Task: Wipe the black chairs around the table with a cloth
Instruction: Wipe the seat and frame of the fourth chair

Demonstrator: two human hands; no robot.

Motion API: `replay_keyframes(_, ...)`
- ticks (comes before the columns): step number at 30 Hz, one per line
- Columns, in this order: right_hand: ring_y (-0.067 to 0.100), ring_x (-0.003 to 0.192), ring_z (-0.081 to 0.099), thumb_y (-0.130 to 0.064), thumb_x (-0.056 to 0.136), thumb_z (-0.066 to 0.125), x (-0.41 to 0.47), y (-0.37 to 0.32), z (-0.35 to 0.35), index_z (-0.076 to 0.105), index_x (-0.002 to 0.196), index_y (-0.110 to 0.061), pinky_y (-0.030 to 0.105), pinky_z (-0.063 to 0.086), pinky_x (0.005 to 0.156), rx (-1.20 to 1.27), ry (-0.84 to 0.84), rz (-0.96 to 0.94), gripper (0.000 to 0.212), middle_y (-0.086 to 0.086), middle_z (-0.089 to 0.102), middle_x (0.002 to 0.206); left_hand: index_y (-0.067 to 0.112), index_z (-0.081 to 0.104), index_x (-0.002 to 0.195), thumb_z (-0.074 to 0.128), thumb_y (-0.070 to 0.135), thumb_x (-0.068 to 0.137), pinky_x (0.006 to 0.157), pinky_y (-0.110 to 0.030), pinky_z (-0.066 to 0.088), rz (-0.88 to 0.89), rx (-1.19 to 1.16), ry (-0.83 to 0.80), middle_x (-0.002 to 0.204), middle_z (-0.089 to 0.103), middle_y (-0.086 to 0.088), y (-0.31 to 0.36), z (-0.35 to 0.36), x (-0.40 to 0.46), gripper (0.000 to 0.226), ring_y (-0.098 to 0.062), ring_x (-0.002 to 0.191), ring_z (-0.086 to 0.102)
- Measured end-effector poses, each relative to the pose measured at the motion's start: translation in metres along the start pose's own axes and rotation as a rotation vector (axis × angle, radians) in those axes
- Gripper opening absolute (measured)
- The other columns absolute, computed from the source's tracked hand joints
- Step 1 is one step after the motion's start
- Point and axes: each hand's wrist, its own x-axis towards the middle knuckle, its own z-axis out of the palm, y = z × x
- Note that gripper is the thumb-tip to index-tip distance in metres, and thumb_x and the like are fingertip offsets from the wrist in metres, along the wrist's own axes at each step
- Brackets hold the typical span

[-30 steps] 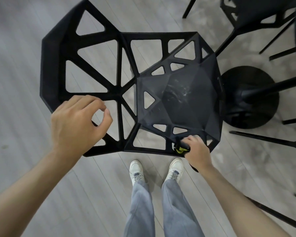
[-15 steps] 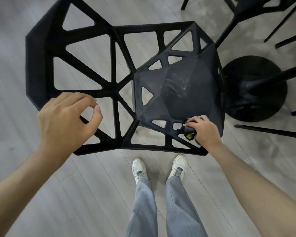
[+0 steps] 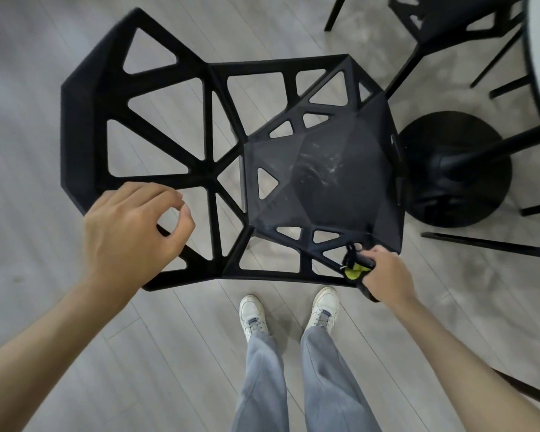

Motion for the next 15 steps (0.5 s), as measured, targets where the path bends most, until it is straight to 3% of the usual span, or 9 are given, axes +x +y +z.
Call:
replay_keyframes(4, 0.033, 0.099, 0.058, -0.006, 0.086, 0.062, 0.035, -0.016, -0.003, 0.074, 0.117, -0.028, 0.035, 0.044, 0.072, -0.001, 0.077, 0.04, 0.039, 0.0, 0.062, 0.098, 0.013, 0.081, 0.091, 0.056, 0.033, 0.102, 0.078, -0.038, 0.051, -0.006, 0.008, -0.005, 0.097, 0.079, -0.001, -0.001, 0.002, -0.001, 0.033, -0.024, 0.098, 0.073)
replay_keyframes(6, 0.036, 0.107, 0.06, -0.007, 0.084, 0.061, 0.062, -0.032, -0.006, 0.07, 0.124, -0.027, 0.039, 0.048, 0.084, 0.083, 0.162, 0.097, 0.045, 0.01, 0.066, 0.111, 0.013, 0.081, 0.091, 0.056, 0.033, 0.102, 0.079, -0.038, 0.051, -0.002, 0.008, -0.017, 0.097, 0.079, -0.001, -0.002, 0.001, -0.002, 0.033, -0.024, 0.098, 0.072)
replay_keyframes(9, 0.039, 0.11, 0.062, -0.003, 0.084, 0.066, 0.091, -0.046, -0.023, 0.07, 0.127, -0.017, 0.045, 0.048, 0.094, 0.083, 0.324, 0.067, 0.045, 0.015, 0.069, 0.113, 0.014, 0.08, 0.09, 0.056, 0.032, 0.102, 0.079, -0.036, 0.05, 0.004, 0.018, -0.021, 0.096, 0.079, 0.0, -0.003, 0.0, -0.003, 0.032, -0.023, 0.097, 0.072)
replay_keyframes(11, 0.036, 0.105, 0.064, 0.0, 0.083, 0.067, 0.096, -0.041, -0.031, 0.073, 0.12, -0.015, 0.043, 0.051, 0.088, -0.002, 0.33, -0.018, 0.041, 0.009, 0.071, 0.109, 0.015, 0.079, 0.091, 0.056, 0.031, 0.102, 0.078, -0.035, 0.049, 0.009, 0.016, -0.024, 0.096, 0.079, 0.0, -0.003, 0.001, -0.001, 0.031, -0.023, 0.098, 0.072)
replay_keyframes(15, 0.034, 0.092, 0.061, 0.002, 0.076, 0.062, 0.062, -0.006, -0.02, 0.075, 0.095, -0.018, 0.034, 0.046, 0.065, -0.176, 0.143, -0.074, 0.03, 0.001, 0.068, 0.092, 0.015, 0.078, 0.099, 0.055, 0.035, 0.102, 0.081, -0.037, 0.049, 0.007, -0.005, -0.041, 0.096, 0.078, -0.002, 0.001, -0.003, 0.001, 0.031, -0.024, 0.098, 0.072)
